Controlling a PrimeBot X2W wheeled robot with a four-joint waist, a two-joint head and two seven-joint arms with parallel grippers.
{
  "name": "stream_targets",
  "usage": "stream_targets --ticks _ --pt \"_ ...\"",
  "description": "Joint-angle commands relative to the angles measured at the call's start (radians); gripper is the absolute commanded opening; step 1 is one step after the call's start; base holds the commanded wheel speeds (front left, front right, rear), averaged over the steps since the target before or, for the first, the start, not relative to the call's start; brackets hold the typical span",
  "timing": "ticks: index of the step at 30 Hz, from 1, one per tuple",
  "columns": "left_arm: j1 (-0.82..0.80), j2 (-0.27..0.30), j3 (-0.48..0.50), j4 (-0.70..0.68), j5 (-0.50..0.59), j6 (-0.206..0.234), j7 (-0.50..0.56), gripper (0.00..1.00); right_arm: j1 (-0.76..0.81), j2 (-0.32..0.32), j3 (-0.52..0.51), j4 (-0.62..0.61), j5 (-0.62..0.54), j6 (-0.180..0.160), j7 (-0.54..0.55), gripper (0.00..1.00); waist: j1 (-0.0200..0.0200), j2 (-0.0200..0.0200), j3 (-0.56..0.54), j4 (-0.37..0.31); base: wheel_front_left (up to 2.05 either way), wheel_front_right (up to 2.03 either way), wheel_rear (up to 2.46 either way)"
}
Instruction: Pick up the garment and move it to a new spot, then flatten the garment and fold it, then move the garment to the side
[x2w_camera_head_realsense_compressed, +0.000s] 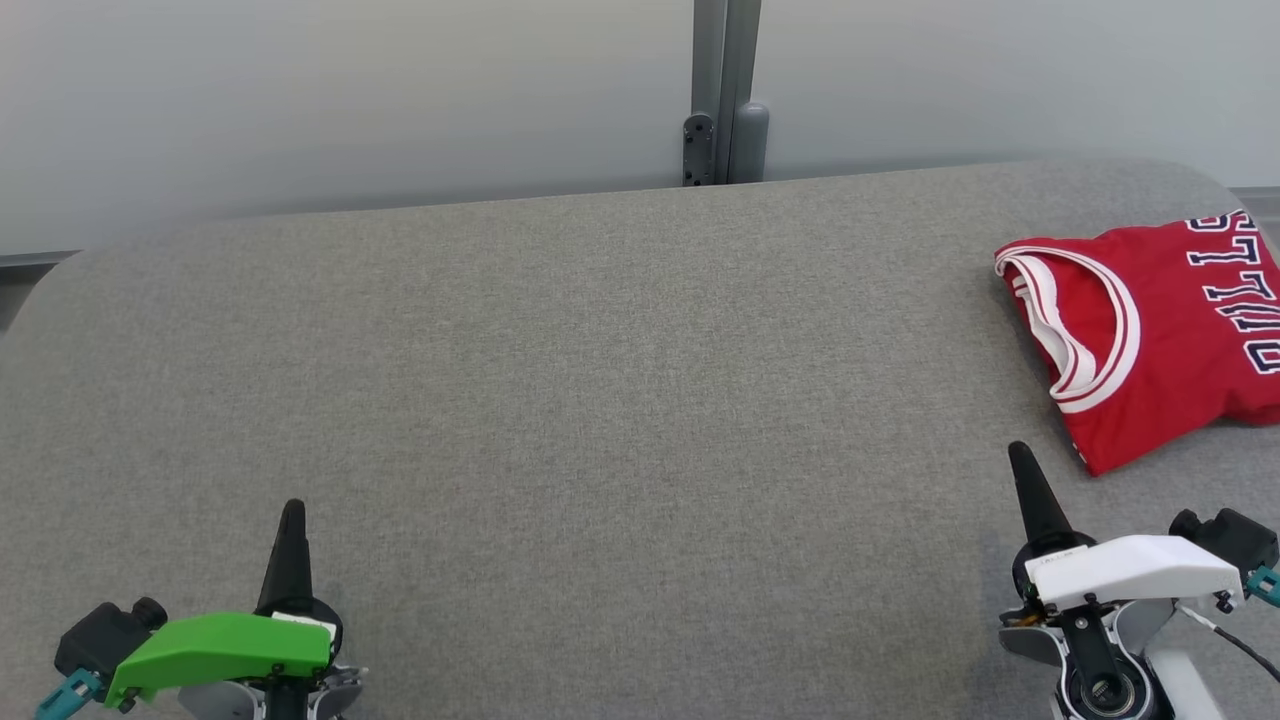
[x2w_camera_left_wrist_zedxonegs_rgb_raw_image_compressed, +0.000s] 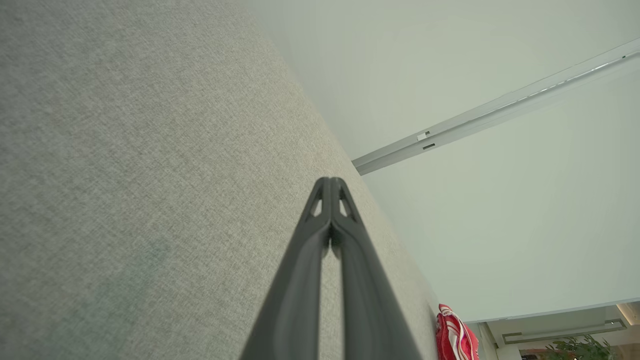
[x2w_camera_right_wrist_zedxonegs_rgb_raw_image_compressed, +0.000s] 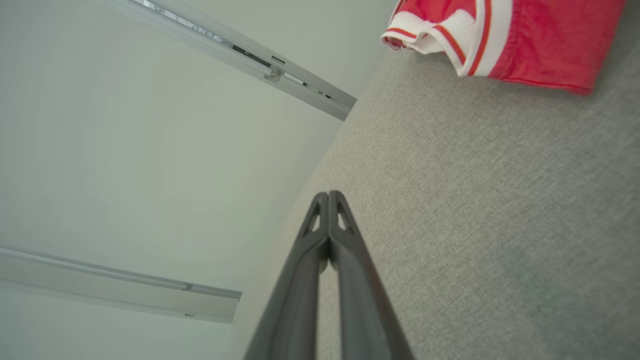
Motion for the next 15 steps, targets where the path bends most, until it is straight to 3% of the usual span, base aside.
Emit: stream_targets --ticks 1,15 --pt "-0.026 0.006 0.008 -0.007 -0.025 -0.009 0.008 0.0 -0.017 -0.005 -0.006 -0.011 0.028 0.0 0.006 0.0 0.0 0.0 0.0 0.0 0.0 0.0 0.0" --pt "-0.038 0.007 0.027 -0.004 -0.155 -0.024 0.045 0.0 -0.019 -0.005 -0.026 -0.01 0.158 0.0 0.043 0.0 0.0 0.0 -0.006 -0.003 0.0 0.0 0.0"
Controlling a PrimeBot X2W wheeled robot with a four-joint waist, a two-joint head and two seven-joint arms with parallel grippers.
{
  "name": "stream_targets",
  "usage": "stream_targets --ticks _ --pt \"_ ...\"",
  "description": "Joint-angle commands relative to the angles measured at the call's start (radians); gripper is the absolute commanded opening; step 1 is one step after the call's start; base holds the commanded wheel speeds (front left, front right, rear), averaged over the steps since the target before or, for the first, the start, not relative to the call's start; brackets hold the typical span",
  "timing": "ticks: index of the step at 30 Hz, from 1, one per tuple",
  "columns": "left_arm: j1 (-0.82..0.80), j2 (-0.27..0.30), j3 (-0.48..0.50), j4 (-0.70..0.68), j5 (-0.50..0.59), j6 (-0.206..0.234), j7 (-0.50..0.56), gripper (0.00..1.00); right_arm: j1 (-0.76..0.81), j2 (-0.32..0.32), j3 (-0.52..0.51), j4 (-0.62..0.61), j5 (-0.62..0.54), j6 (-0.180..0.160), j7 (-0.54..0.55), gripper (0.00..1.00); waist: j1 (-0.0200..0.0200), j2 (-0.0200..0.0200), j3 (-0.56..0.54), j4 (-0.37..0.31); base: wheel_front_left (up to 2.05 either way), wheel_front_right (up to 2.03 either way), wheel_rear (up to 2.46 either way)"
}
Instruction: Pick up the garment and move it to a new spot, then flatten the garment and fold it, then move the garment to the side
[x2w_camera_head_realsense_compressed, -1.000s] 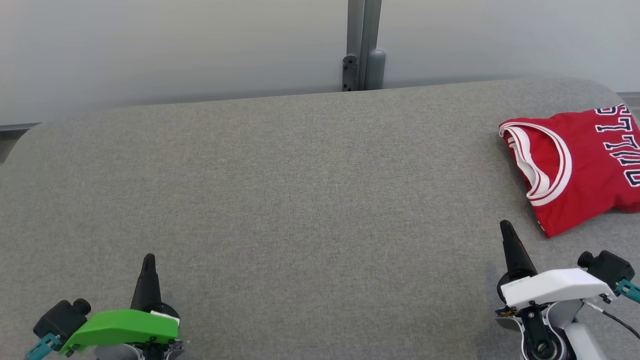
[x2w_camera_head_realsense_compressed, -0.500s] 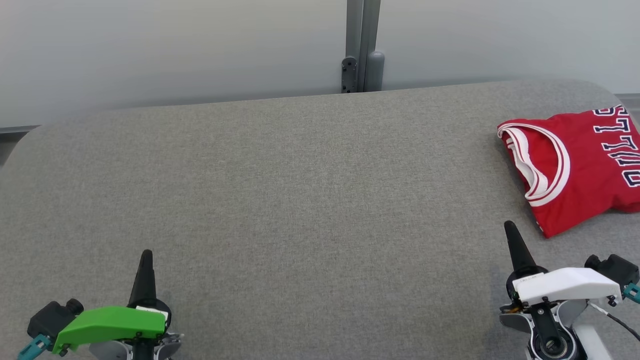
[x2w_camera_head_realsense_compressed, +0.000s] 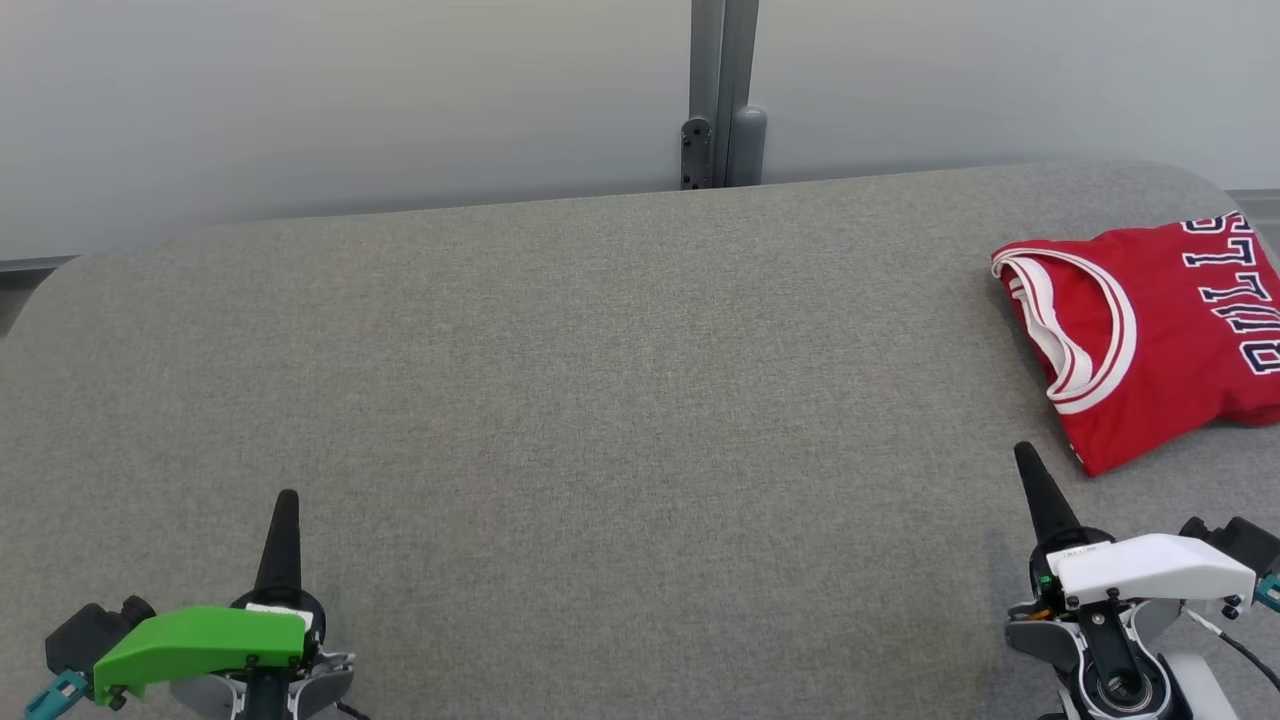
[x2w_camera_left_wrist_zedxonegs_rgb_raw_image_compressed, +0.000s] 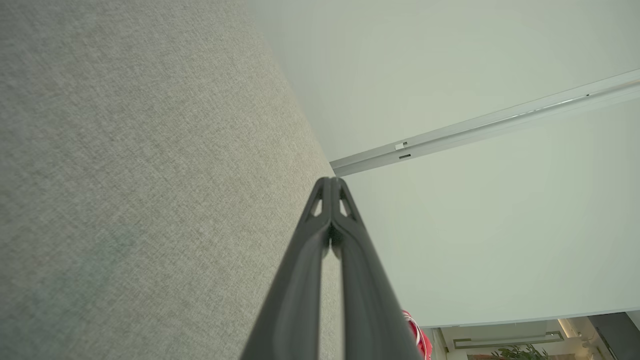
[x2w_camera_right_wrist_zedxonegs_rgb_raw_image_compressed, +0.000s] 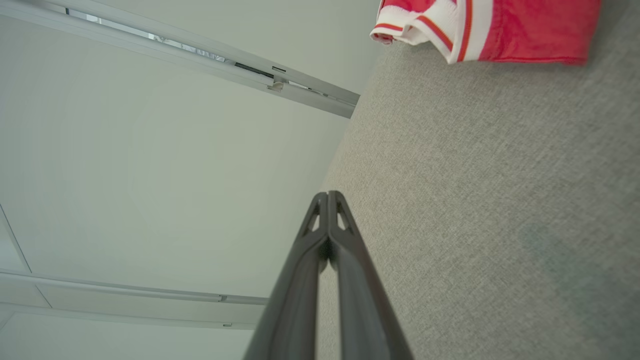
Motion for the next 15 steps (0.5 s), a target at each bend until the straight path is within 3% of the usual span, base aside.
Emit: stream_targets --ticks 1,15 --pt "-0.023 0.006 0.006 -0.005 -0.026 -0.009 0.006 0.0 -0.018 -0.005 -0.006 -0.009 0.022 0.001 0.008 0.0 0.0 0.0 0.0 0.0 0.0 0.0 0.0" --pt "-0.034 0.007 0.026 -0.002 -0.157 -0.023 0.044 0.0 -0.018 -0.003 -0.028 -0.008 0.153 0.001 0.046 0.0 0.0 0.0 -0.006 -0.003 0.0 0.0 0.0"
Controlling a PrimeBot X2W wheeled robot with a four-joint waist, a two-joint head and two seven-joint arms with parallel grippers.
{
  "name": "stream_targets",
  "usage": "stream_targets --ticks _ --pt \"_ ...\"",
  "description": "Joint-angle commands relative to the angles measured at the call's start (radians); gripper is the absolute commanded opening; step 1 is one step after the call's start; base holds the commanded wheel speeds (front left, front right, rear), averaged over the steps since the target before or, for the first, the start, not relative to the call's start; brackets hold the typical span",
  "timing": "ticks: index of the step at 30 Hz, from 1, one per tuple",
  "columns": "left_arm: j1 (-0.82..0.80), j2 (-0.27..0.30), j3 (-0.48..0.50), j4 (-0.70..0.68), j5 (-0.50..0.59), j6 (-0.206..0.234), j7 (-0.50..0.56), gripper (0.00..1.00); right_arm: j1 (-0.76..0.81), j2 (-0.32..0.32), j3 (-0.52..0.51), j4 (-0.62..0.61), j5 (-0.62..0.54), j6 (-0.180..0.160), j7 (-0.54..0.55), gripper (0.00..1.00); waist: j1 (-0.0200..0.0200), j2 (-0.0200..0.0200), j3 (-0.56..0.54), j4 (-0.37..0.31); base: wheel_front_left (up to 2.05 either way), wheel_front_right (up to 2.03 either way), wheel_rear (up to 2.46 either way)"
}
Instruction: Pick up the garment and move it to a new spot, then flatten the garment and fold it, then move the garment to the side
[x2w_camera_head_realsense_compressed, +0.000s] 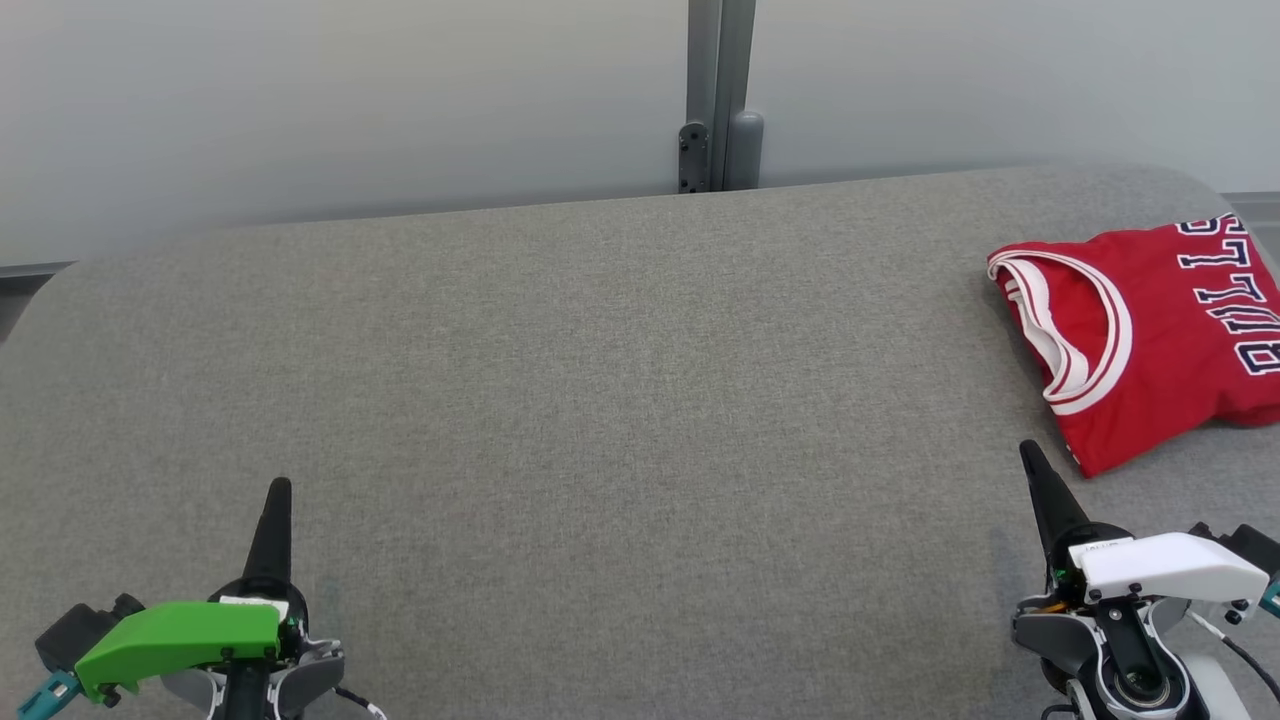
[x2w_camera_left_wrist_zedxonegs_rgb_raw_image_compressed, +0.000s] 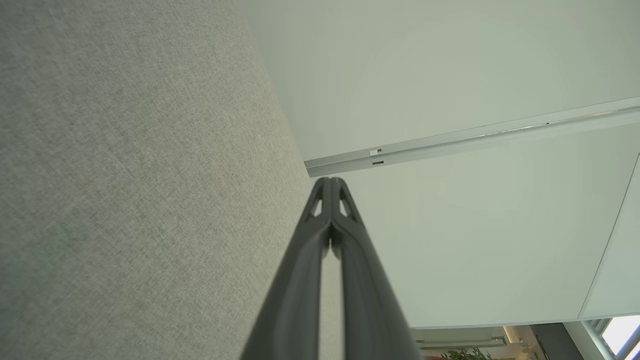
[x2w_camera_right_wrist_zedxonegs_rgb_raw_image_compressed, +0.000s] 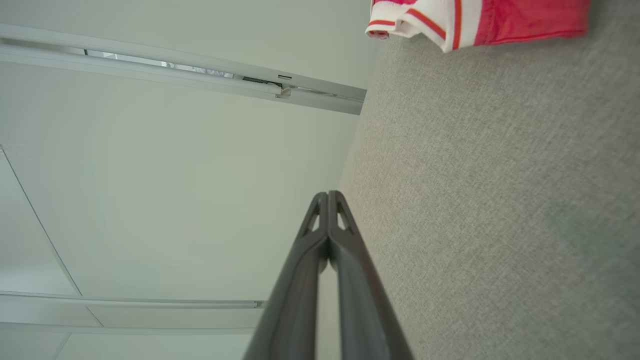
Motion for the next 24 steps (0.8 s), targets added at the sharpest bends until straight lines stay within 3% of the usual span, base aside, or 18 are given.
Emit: stream_targets --ticks 1,24 --pt "-0.019 0.007 0.007 -0.002 -0.028 -0.007 0.009 0.0 -0.014 -0.003 -0.006 -0.008 0.023 0.001 0.006 0.0 0.0 0.0 -0.001 0.0 0.0 0.0 0.0" --pt "-0.034 0.007 0.031 0.001 -0.184 -0.024 0.052 0.0 -0.015 0.0 -0.033 -0.006 0.179 0.0 0.054 0.0 0.0 0.0 -0.009 -0.005 0.0 0.0 0.0"
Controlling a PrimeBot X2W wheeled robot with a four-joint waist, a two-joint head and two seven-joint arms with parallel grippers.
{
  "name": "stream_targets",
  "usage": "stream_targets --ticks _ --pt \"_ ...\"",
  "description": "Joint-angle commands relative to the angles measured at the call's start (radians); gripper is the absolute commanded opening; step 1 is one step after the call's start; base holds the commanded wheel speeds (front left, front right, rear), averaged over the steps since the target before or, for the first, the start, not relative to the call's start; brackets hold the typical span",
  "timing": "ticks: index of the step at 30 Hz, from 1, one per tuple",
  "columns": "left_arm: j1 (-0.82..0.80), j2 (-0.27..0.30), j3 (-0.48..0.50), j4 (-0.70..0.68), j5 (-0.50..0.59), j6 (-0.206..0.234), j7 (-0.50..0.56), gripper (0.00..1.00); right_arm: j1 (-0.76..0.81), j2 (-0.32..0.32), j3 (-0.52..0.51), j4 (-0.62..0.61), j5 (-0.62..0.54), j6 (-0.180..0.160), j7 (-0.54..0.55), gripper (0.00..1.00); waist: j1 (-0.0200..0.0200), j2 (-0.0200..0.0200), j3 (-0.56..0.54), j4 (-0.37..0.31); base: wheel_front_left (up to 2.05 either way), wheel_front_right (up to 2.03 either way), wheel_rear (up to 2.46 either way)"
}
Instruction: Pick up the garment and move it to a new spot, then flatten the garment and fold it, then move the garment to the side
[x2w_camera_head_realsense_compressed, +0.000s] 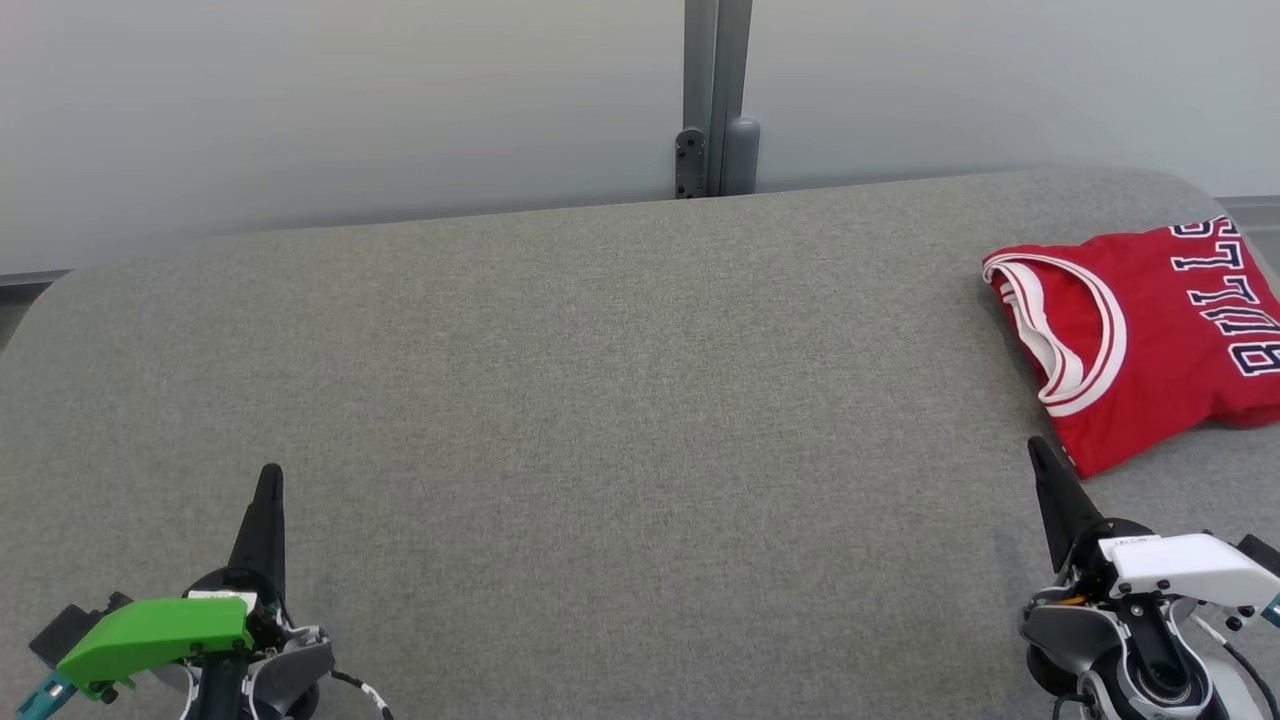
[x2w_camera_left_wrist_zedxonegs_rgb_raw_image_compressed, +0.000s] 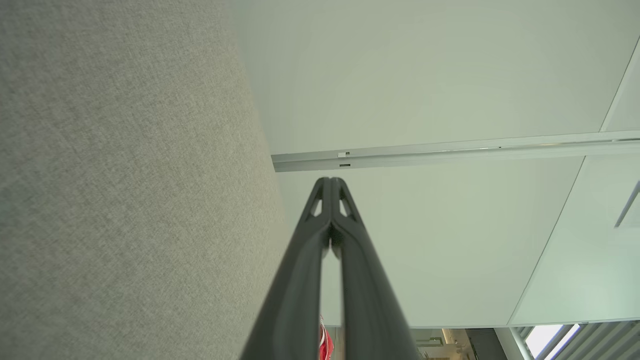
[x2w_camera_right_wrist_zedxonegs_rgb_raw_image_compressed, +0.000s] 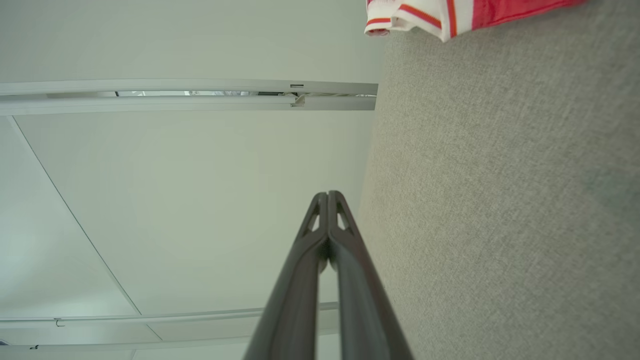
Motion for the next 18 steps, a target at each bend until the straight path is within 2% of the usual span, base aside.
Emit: stream_targets --ticks 1,7,18 --pt "-0.018 0.006 0.006 0.001 -0.021 -0.007 0.005 0.0 -0.012 -0.001 -0.004 -0.005 0.018 0.0 0.008 0.0 0.0 0.0 -0.001 0.0 0.0 0.0 0.0" --pt "-0.021 0.007 0.012 0.001 -0.057 -0.011 0.015 0.0 -0.012 0.0 -0.011 -0.005 0.055 0.0 0.018 0.0 0.0 0.0 -0.003 -0.001 0.0 0.0 0.0" --pt "-0.019 0.006 0.011 0.001 -0.052 -0.011 0.016 0.0 -0.01 0.002 -0.014 -0.004 0.048 0.0 0.022 0.0 0.0 0.0 -0.003 -0.001 0.0 0.0 0.0"
